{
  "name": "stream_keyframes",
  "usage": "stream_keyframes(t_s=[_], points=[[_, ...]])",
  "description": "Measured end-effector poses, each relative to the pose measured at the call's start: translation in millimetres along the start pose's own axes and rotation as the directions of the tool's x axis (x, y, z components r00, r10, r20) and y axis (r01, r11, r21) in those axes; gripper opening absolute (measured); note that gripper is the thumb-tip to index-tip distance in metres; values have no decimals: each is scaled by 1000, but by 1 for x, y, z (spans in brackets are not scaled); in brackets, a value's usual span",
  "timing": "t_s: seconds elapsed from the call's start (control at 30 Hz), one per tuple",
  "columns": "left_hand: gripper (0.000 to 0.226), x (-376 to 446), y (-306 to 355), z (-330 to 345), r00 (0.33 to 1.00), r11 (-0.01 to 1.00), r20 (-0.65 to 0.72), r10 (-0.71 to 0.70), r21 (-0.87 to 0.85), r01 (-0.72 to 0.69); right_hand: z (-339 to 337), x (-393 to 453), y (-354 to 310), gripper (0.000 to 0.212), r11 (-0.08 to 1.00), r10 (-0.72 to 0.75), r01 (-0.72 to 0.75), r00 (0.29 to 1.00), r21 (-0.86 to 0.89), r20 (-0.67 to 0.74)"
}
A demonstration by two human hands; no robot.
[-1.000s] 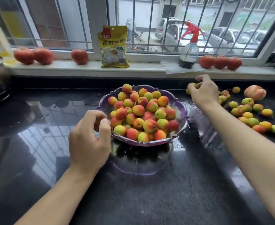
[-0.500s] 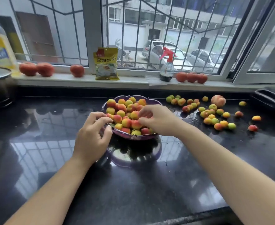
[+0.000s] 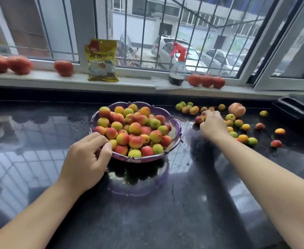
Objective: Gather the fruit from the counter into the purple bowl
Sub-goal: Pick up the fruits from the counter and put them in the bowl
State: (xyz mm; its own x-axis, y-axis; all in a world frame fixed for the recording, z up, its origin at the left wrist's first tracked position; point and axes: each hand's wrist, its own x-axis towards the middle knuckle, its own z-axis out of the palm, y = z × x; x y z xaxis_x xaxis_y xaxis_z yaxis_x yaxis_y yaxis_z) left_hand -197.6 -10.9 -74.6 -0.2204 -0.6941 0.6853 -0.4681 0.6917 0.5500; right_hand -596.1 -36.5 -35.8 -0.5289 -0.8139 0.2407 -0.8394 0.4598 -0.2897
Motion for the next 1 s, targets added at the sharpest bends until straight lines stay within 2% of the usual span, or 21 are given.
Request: stream_keyframes(t_s=[0.17,0.27,0.33,0.43,0.5,0.57,0.63,0.67,0.73,0.8,0.87,0.93,1.0], points=[[35,-1,-1,1,1000,999,16,-3,-32,4,28,37,3,45,990,33,-27,999,-135,41],[37,0,-3,1,1000,999,29,-5,-50,6,46,43,2,41,986,21,-27,999,-164,-39],[37,0,-4,0,1000,998,27,-7,-56,9,55,45,1,38,996,21,-29,995,-80,-97],[38,1,-4,0,999,998,25,-22,-63,24,44,38,-14,47,980,122,-103,987,172,-104],[37,1,-2,-1,999,995,18,-34,-92,35,18,23,-35,37,955,42,15,982,295,-187],[37,1,1,-2,999,993,11,-42,-112,43,-18,-5,-66,32,865,-98,191,972,464,-215],[37,2,2,-3,999,991,16,-50,-126,51,-47,-41,-96,32,706,-328,324,938,630,-115],[37,1,2,-4,998,990,18,-53,-133,55,-54,-58,-109,33,671,-448,370,893,642,-46],[36,1,1,-5,998,987,27,-58,-148,61,-54,-81,-126,32,677,-597,462,800,573,60],[34,-1,2,-7,998,985,34,-56,-159,61,-44,-94,-133,26,702,-649,543,754,461,100],[32,-2,3,-8,998,984,31,-56,-167,60,-33,-97,-132,22,697,-672,598,737,397,70],[31,-2,4,-9,998,983,30,-59,-171,64,-30,-97,-125,18,667,-662,607,749,432,-31],[32,-1,3,-9,998,984,30,-58,-164,62,-33,-90,-110,13,657,-578,580,798,481,-171]])
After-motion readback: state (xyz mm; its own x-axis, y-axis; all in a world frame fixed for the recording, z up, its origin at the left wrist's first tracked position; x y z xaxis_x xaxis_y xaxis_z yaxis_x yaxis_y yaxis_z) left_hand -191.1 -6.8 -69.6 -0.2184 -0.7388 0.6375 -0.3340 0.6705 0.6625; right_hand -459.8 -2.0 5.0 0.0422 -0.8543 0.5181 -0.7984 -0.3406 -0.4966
